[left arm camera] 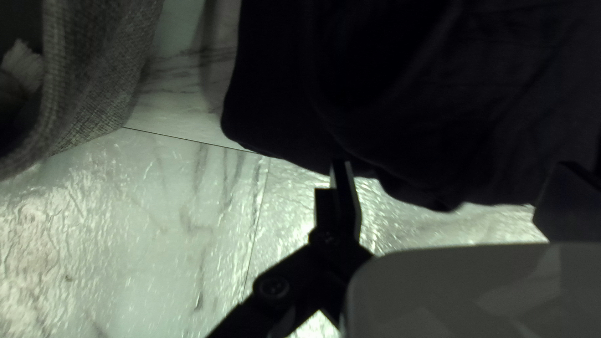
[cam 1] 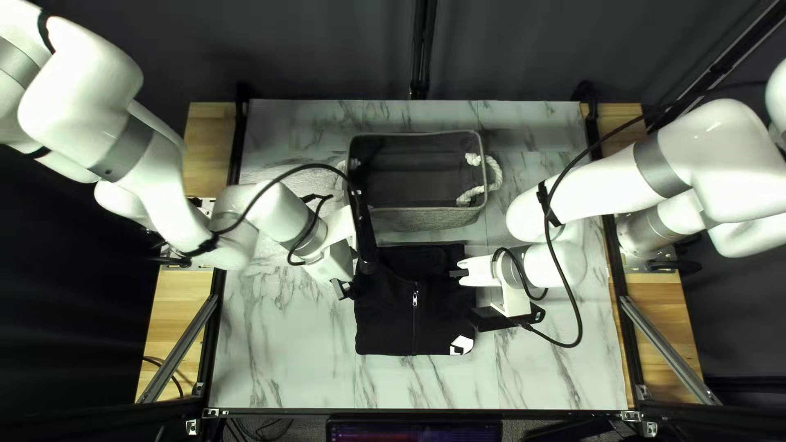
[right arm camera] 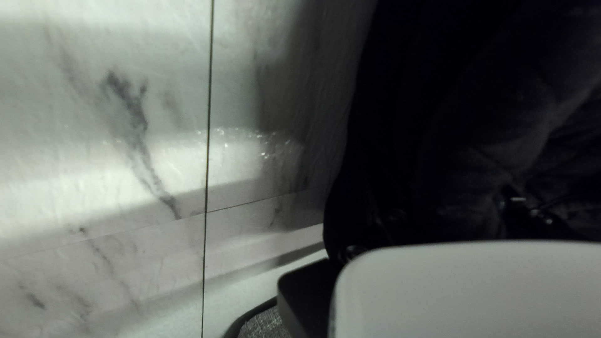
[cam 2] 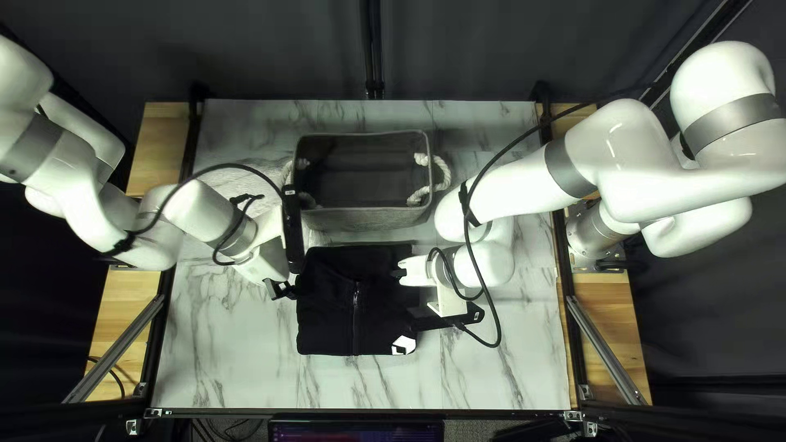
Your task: Pick up a folded sweatshirt and place it into a fabric basket
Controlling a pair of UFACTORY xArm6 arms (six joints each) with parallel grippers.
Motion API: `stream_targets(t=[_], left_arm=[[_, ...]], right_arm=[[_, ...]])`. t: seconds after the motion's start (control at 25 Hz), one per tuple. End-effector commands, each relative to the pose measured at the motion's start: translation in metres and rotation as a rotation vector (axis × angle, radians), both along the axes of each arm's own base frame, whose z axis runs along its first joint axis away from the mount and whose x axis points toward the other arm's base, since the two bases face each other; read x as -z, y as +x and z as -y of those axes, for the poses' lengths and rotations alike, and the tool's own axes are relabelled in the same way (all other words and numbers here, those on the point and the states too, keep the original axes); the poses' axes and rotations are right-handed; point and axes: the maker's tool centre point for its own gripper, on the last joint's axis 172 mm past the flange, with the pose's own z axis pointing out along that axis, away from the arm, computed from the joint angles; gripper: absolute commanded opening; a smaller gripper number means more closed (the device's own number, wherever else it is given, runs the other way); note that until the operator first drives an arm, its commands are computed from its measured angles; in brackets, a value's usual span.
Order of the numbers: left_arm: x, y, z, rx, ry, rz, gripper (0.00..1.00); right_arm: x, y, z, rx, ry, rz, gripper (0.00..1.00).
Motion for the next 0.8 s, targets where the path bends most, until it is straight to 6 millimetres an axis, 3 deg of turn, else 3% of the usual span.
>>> stream_targets(t=[0.04, 0.52, 0.8], left_arm=[[0.009, 0.011, -0.002, -0.019, 0.006, -0.018, 1.0], [0.044, 0.02, -0.011, -0.093, 0.082, -0.087, 1.0], [0.044, 0.019, -0.011, -0.105, 0.097, -0.099, 1.0]], right_arm=[[-0.001, 0.0, -0.001, -0.001, -0.001, -0.001, 0.0], [-0.003, 0.0, -0.005, -0.005, -0.007, -0.002, 0.0], [-0.004, 0.0, -0.006, -0.007, -0.008, -0.003, 0.0]])
